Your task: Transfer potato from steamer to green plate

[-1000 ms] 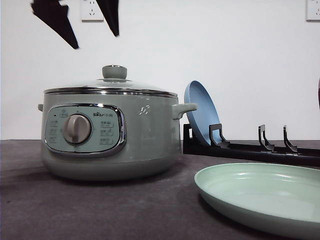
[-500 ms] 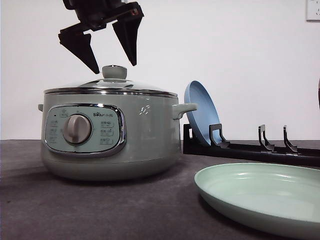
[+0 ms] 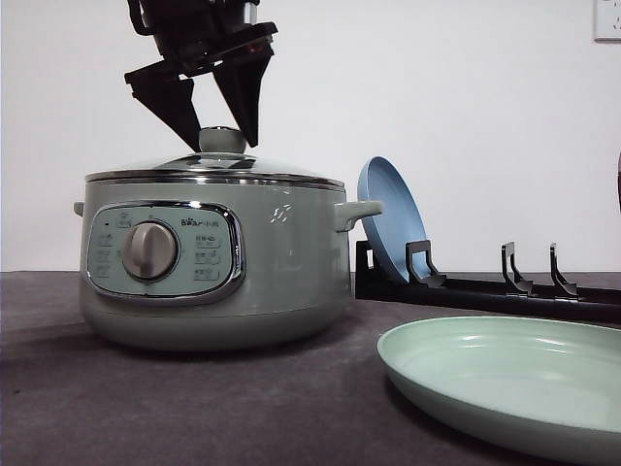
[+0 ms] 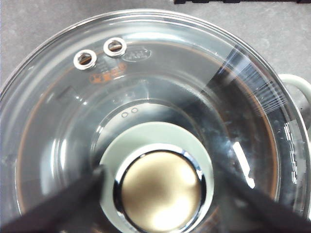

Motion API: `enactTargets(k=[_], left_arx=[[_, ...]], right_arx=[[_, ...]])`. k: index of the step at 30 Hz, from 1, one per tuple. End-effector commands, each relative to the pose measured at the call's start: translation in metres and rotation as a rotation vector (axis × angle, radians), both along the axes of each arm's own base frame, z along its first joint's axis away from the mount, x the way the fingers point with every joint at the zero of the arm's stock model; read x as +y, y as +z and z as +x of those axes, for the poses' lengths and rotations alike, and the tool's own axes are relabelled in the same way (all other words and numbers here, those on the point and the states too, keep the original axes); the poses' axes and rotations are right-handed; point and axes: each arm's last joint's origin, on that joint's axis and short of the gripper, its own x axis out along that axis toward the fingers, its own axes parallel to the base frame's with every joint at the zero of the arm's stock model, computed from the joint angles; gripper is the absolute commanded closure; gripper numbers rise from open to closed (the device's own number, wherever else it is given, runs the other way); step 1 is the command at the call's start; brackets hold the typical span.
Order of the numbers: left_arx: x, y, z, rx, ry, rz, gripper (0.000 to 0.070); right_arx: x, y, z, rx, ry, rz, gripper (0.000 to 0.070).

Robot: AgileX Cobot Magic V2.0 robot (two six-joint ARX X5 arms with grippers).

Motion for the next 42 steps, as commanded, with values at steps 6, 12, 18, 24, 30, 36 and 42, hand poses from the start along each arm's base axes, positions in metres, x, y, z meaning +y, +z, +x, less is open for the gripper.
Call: enactTargets(k=[6,12,18,24,30,36,42], left_arx=[[-0.004,0.002,0.003,-0.016,-0.012,-0.001,0.0676],[-0.004,0.005,0.004,-0.025,-0.010,-0.006,0.0700],[-0.002,0.030,0.001,-0.075,-0.006,-0.033,0.0700],[0.002,0.062,-0.007,-0.126,-0.006,-0.059,0.0700],[0.011,0.088,-0.019,-0.175,0.001,-0.083,0.0700],[0.021,0.102,-0.029,-0.221,0.021,-0.084,0.0700],[0.050,0.109,-0.025,-0.251,0.101,-0.054,0.0700]], right_arx=[[0.001,0.004,0.001,-0.020,0.005,0.000,0.0034],[0.001,0.004,0.000,-0.015,0.004,-0.003,0.0034],[0.001,0.003,0.000,-0.014,0.004,-0.003,0.0034],[0.001,0.003,0.000,-0.013,0.004,-0.003,0.0034],[0.001,0.003,0.000,-0.013,0.004,-0.003,0.0034],[0.001,0.003,0.000,-0.011,0.003,-0.001,0.0034],[0.001,0.003,0.000,-0.009,0.003,-0.002,0.0034]])
